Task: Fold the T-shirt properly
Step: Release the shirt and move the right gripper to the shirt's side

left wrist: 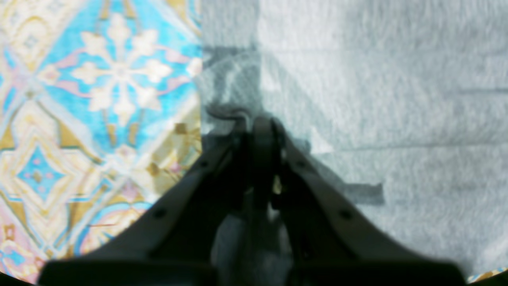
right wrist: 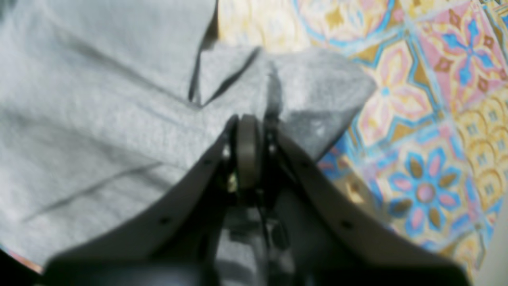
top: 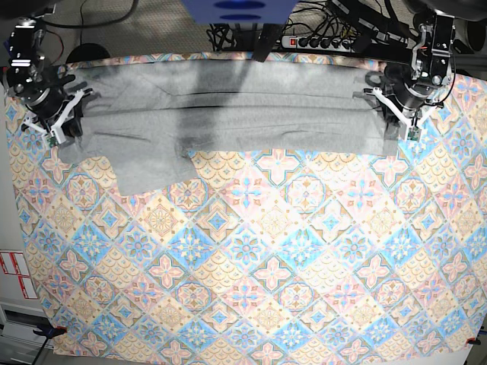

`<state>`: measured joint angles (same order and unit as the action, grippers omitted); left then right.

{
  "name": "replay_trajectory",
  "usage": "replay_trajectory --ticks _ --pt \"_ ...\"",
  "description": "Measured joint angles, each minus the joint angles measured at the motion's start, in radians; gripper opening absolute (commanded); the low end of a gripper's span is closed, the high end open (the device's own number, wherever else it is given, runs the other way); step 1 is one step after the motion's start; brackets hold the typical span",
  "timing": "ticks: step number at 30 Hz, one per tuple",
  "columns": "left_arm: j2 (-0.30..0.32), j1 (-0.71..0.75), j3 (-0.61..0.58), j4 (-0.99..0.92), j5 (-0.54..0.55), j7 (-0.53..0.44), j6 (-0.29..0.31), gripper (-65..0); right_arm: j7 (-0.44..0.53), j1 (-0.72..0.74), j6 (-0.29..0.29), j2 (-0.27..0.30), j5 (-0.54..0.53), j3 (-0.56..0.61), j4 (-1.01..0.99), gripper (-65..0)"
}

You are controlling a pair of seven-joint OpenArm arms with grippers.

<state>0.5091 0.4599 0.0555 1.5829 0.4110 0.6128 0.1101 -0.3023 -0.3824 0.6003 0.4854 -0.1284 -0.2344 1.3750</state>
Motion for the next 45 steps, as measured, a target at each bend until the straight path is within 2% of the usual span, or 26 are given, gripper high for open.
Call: replay_trajectory --ticks 1,4,7,10,14,18,20,24,26,28,30,33,36,40,45 --pt "0.000 0.000 -0.001 0.000 0.000 0.000 0.000 -64.0 -0.001 0.001 -0.003 -0.021 0.033 -0.004 0.000 -61.7" --pt "0.000 0.000 -0.001 0.000 0.004 0.000 -0.001 -55.3 -0.010 0.018 -0.015 -0.099 0.154 -0.038 0.001 -53.3" --pt "0.000 0.000 0.001 0.000 0.006 0.000 -0.001 -49.3 -0.053 0.050 -0.180 -0.182 0.237 -0.162 0.002 -43.2" --pt "0.000 0.000 0.001 0.000 0.004 0.000 -0.001 -47.5 -0.058 0.052 -0.262 -0.198 0.244 -0.202 0.005 -36.0" --pt "0.000 0.000 0.001 0.000 0.005 0.000 -0.001 -47.0 -0.061 0.050 -0.261 -0.222 0.239 -0.200 0.005 -33.8" --pt "0.000 0.000 0.001 0.000 0.005 -0.001 -0.001 -47.0 -0.061 0.051 -0.268 -0.213 0.242 -0.191 0.089 -33.7" --pt "0.000 0.001 0.001 0.001 0.008 0.000 -0.001 -46.9 -0.057 0.065 -0.278 -0.205 0.248 -0.142 0.149 -33.7" --pt "-0.009 0.000 0.003 0.001 0.080 0.000 -0.006 -46.9 -0.031 0.120 -0.254 -0.214 0.230 -0.027 0.209 -33.6" --pt "-0.011 0.003 0.013 0.001 0.112 0.003 -0.004 -46.9 -0.066 0.150 -0.259 -0.215 0.233 0.027 0.200 -33.5" --pt "-0.013 0.004 0.039 0.002 0.143 0.000 -0.005 -46.6 -0.147 0.195 -0.261 -0.211 0.244 0.076 0.161 -33.5" --pt "-0.011 0.005 0.047 0.004 0.168 0.001 -0.008 -42.8 -0.197 0.262 -0.258 -0.208 0.243 0.114 0.107 -33.4" --pt "-0.013 0.010 0.047 0.041 0.203 0.005 -0.009 -32.6 -0.198 0.353 -0.261 -0.210 0.230 0.166 0.021 -33.4" --pt "-0.015 0.026 0.056 0.082 0.227 0.004 -0.004 -26.0 -0.210 0.396 -0.264 -0.211 0.233 0.205 -0.056 -30.9" --pt "-0.013 0.062 0.106 0.127 0.232 0.008 -0.013 -26.2 -0.261 0.436 -0.262 -0.209 0.235 0.222 -0.164 -29.2" --pt "-0.016 0.057 0.104 0.149 0.238 0.005 -0.005 -26.2 -0.260 0.488 -0.265 -0.209 0.233 0.224 -0.245 -29.2"
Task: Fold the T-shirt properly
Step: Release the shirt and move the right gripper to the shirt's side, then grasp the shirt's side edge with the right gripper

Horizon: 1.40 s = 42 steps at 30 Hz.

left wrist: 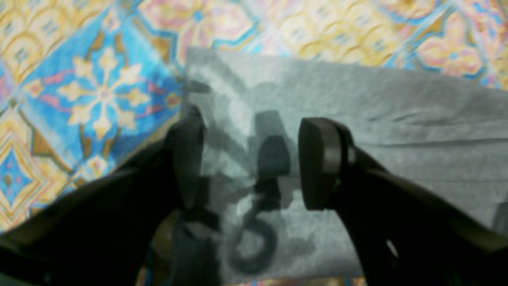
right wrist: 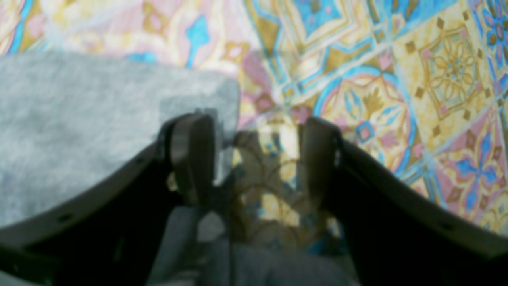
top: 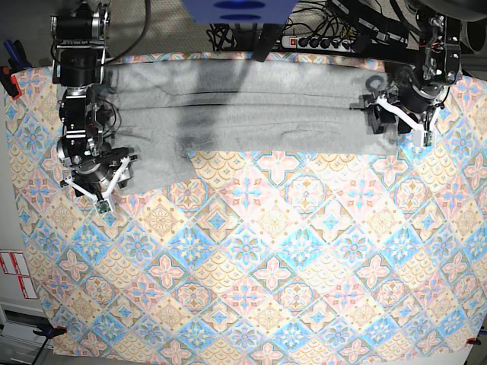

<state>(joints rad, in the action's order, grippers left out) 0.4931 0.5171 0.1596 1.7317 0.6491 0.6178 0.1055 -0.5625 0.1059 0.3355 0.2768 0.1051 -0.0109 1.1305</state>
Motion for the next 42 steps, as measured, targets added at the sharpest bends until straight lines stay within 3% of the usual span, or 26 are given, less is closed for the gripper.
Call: replay_trajectory --ticks 11,17,26,30,36,39,42 --pt "0.000 -0.018 0.002 0.001 -0.003 0.045 -0.004 -26.2 0.061 0.044 0.001 0.006 -0.032 -0.003 -0.130 -29.4" --pt "0.000 -0.032 0.002 0.002 -0.001 0.048 -0.003 -26.2 0.061 0.046 0.089 0.000 -0.015 -0.005 -0.128 -37.7" --pt "0.000 -0.044 0.002 0.002 -0.001 0.055 -0.003 -26.2 0.061 0.027 0.064 -0.012 -0.034 0.016 -0.117 -38.6" --pt "0.000 -0.043 0.002 0.002 -0.001 0.055 -0.003 -26.2 0.038 0.031 0.053 0.002 -0.108 0.094 -0.115 -49.0" --pt "0.000 -0.045 0.002 0.002 -0.001 0.055 -0.003 -26.2 0.038 0.029 0.056 -0.001 -0.199 0.112 -0.115 -65.0" --pt "0.000 -0.045 0.002 0.002 -0.001 0.055 -0.003 -26.2 0.031 0.023 0.072 -0.005 -0.241 0.112 -0.101 -64.5" --pt "0.000 -0.045 0.002 0.002 -0.001 0.054 -0.003 -26.2 -0.025 -0.045 0.125 -0.036 -0.270 0.044 0.004 -64.8"
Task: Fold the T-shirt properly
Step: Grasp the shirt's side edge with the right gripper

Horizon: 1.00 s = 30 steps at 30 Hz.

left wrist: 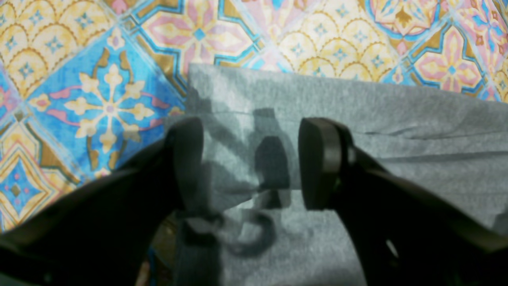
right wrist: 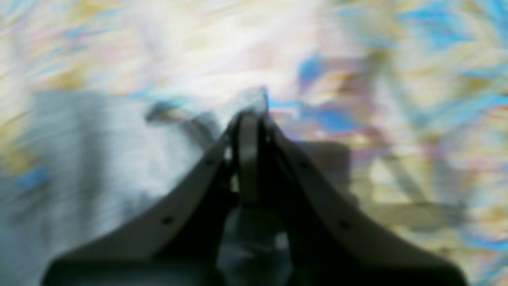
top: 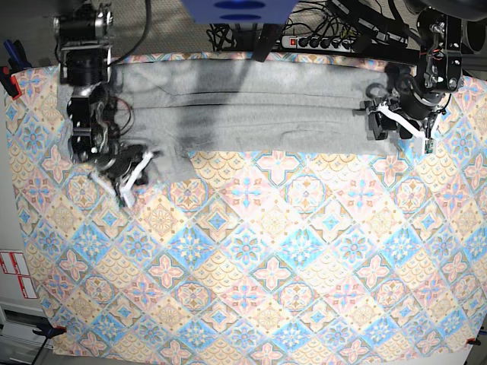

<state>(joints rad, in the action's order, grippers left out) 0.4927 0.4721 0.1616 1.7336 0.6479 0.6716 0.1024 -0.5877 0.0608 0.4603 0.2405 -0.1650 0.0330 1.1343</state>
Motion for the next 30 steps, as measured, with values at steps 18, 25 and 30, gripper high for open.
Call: replay_trajectory --ticks 18,25,30 --pt "-0.032 -0.021 -0.002 -0.002 -0.011 -0.003 0.000 -26.2 -0.090 -0.410 -0.001 0.006 0.018 -0.105 0.566 -64.8" --pt "-0.032 -0.021 -0.002 -0.004 -0.014 0.000 0.000 -26.2 -0.091 -0.524 -0.003 0.019 0.018 -0.192 0.674 -64.8" --pt "-0.032 -0.021 0.000 -0.004 -0.014 0.001 0.000 -26.2 -0.079 -0.598 0.008 0.017 0.006 -0.214 0.704 -64.8"
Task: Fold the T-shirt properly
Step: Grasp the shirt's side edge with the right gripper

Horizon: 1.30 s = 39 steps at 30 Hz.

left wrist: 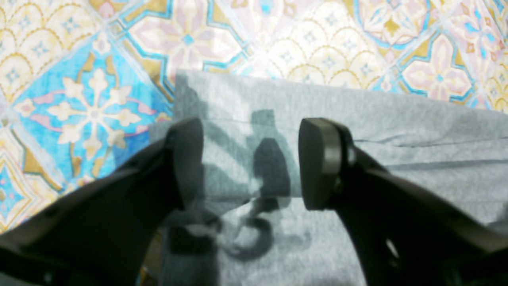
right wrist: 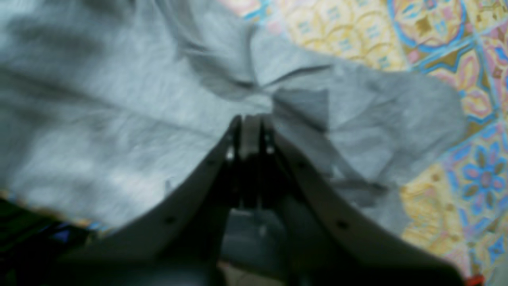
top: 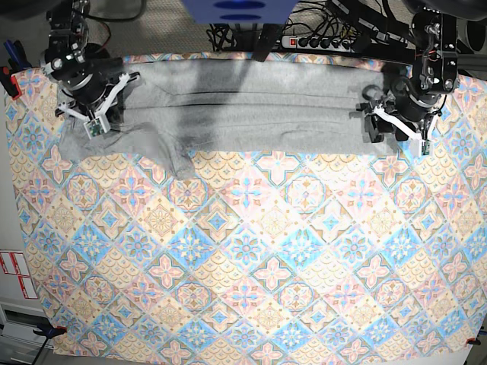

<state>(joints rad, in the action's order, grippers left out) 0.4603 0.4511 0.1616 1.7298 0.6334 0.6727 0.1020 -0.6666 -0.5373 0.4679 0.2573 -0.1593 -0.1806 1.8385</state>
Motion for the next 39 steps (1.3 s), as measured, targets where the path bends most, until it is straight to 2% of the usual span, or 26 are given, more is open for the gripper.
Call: replay_trajectory --ticks 9,17,23,28,39 --pt "0.000 -0.005 0.000 -0.016 0.003 -0.002 0.001 -26.2 0.000 -0.063 0.000 0.000 0.001 0.002 0.001 -64.1" --pt "0.000 -0.005 -0.001 -0.047 0.003 -0.002 0.001 -26.2 0.000 0.035 -0.001 -0.005 0.004 0.010 0.008 -46.6" --pt "0.000 -0.005 0.000 -0.047 0.004 -0.003 0.004 -26.2 -0.007 0.087 0.006 -0.010 -0.003 0.113 -0.002 -37.3" --pt "0.000 -0.005 -0.002 -0.047 0.004 -0.004 0.002 -26.2 -0.003 0.134 -0.008 -0.001 0.011 0.138 -0.043 -36.5" --pt "0.000 -0.005 -0.002 -0.047 0.003 -0.003 0.000 -26.2 -0.005 0.194 -0.001 -0.002 0.009 0.200 -0.174 -36.5"
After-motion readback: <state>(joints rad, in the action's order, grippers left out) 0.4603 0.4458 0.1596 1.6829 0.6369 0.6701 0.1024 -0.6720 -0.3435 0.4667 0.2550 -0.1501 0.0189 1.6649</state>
